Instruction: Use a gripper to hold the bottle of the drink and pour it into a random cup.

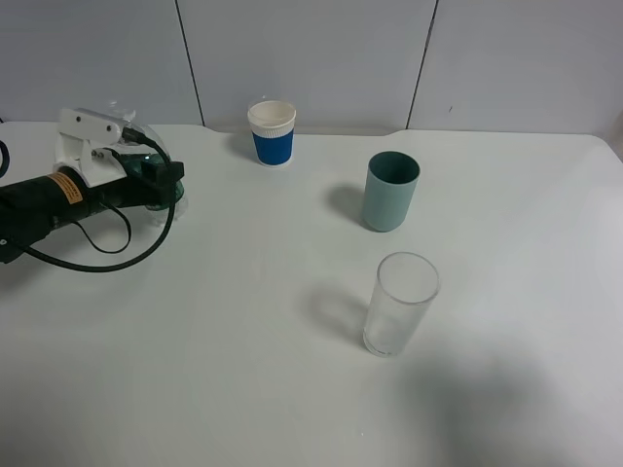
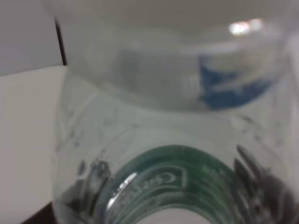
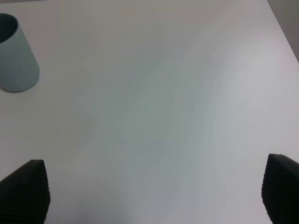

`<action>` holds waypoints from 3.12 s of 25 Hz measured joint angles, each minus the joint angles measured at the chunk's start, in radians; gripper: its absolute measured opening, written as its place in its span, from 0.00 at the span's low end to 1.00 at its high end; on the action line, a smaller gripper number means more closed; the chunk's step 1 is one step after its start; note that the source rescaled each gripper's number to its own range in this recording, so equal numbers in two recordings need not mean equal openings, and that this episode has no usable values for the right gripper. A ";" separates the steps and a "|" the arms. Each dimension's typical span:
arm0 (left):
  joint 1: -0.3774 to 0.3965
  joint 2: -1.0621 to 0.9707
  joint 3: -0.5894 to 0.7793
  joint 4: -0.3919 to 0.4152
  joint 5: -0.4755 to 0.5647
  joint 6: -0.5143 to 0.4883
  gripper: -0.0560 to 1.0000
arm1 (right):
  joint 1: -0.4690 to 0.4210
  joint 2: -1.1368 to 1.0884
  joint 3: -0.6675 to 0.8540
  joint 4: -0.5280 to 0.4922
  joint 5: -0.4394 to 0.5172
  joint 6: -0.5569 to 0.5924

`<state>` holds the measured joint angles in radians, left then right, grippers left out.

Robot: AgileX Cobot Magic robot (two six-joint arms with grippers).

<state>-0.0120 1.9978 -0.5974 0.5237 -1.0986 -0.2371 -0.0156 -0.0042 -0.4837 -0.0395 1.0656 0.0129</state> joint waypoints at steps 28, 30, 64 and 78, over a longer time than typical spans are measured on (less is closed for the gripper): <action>0.000 0.023 0.000 -0.002 0.014 0.121 0.12 | 0.000 0.000 0.000 0.000 0.000 0.000; 0.000 0.023 0.000 -0.001 0.014 0.121 0.12 | 0.000 0.000 0.000 0.000 0.000 0.000; 0.000 -0.492 0.299 -0.168 0.266 0.121 0.79 | 0.000 0.000 0.000 0.000 0.000 0.000; 0.000 -1.012 0.178 -0.249 0.967 0.045 0.79 | 0.000 0.000 0.000 0.000 0.000 0.000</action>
<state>-0.0120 0.9856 -0.4199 0.2748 -0.1312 -0.1918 -0.0156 -0.0042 -0.4837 -0.0395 1.0656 0.0129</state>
